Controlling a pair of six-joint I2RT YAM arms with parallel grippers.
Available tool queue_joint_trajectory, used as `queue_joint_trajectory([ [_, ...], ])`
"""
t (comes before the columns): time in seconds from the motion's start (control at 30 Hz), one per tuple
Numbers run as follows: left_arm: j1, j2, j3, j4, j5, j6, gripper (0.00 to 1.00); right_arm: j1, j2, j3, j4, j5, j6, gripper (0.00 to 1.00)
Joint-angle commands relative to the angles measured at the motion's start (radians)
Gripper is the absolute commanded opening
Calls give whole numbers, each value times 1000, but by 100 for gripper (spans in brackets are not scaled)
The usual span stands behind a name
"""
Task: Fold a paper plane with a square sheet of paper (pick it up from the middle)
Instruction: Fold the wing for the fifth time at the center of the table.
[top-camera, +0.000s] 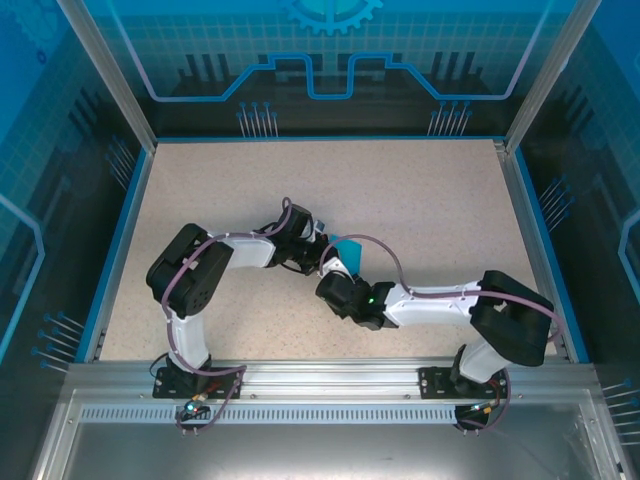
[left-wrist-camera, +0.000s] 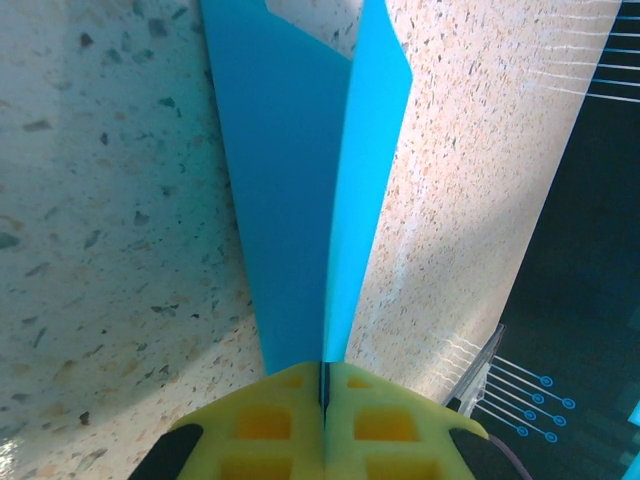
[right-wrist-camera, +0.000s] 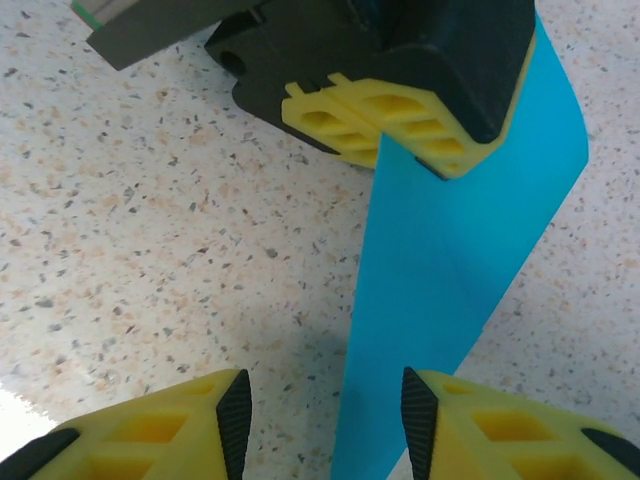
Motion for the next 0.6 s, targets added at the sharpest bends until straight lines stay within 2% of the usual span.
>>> queue_joint_trajectory([
  [0.0,-6,-18,23,-31,-7,0,6,15,47,36,-37,99,0,47],
  [0.2,-8,-18,27,-35,-8,3,6,15,86,49,-29,98,11,41],
  [0.57,-8,-28,29,-52,-20,0,8,11,102,43,-12,99,31,12],
])
